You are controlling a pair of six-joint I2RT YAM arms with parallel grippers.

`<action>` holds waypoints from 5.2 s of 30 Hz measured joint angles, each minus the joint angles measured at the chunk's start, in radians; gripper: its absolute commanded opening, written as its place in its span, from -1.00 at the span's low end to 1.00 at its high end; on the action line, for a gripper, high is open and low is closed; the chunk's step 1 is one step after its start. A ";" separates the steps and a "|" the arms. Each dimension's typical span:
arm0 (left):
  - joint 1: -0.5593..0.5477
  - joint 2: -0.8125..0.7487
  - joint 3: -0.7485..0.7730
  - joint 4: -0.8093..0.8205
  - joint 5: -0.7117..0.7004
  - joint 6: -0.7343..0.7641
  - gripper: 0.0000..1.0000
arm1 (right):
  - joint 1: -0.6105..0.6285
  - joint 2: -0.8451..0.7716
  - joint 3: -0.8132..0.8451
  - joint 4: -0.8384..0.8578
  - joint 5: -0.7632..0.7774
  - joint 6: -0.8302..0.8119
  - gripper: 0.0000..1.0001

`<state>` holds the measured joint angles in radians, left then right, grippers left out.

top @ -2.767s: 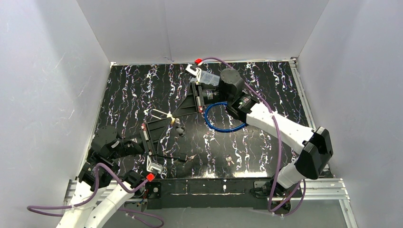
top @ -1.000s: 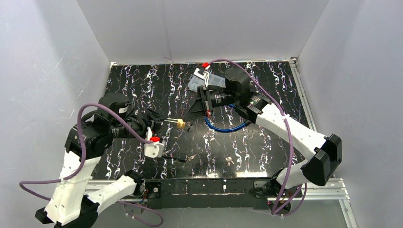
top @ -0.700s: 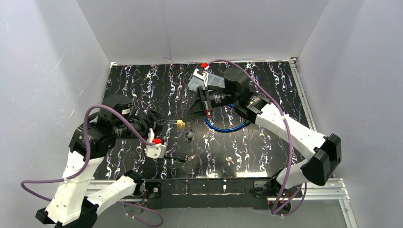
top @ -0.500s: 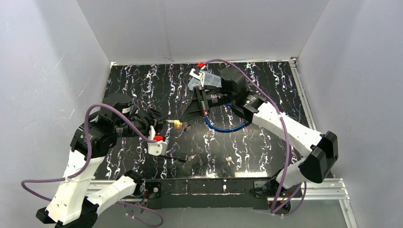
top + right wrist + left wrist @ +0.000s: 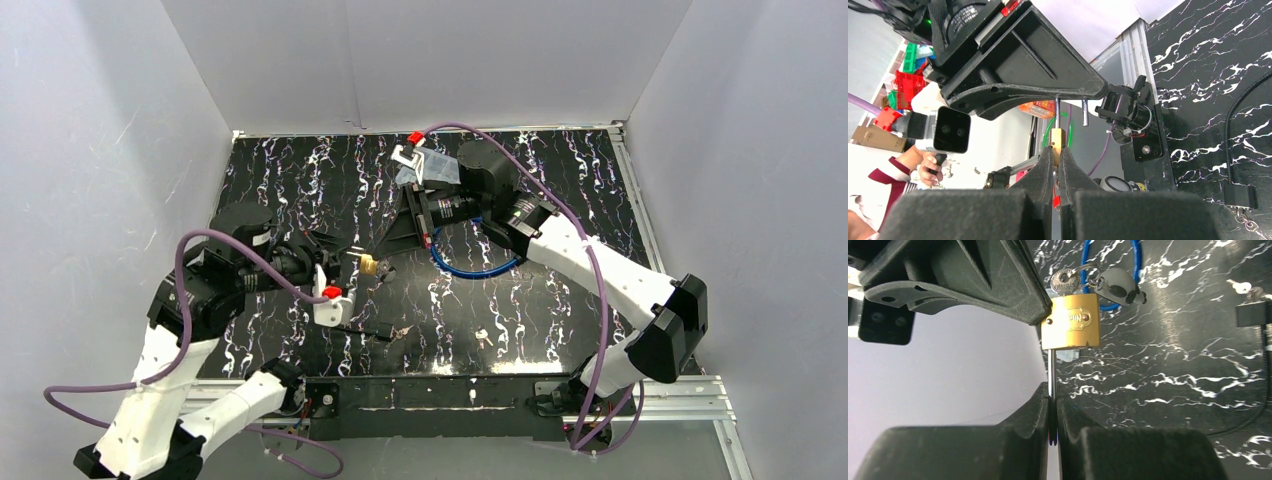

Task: Unlock with the key

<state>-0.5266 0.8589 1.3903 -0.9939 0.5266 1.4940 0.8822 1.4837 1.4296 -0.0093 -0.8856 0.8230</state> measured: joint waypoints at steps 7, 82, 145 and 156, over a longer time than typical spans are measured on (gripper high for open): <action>0.000 -0.192 -0.304 0.336 -0.048 0.110 -0.50 | -0.014 0.037 -0.014 0.049 -0.012 0.077 -0.97; -0.001 0.001 0.058 0.074 -0.435 -0.649 0.97 | -0.032 0.695 0.168 -0.265 0.431 -0.316 -0.97; 0.000 -0.002 -0.001 -0.279 -0.325 -0.547 0.96 | 0.043 -0.111 -0.706 -0.515 0.964 -0.143 -0.42; 0.000 -0.003 -0.025 -0.278 -0.282 -0.544 0.96 | 0.043 -0.086 -0.686 -0.504 0.964 -0.146 -0.97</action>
<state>-0.5270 0.8555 1.3651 -1.2716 0.2447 0.9501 0.9253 1.3979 0.7437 -0.5129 0.0788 0.6765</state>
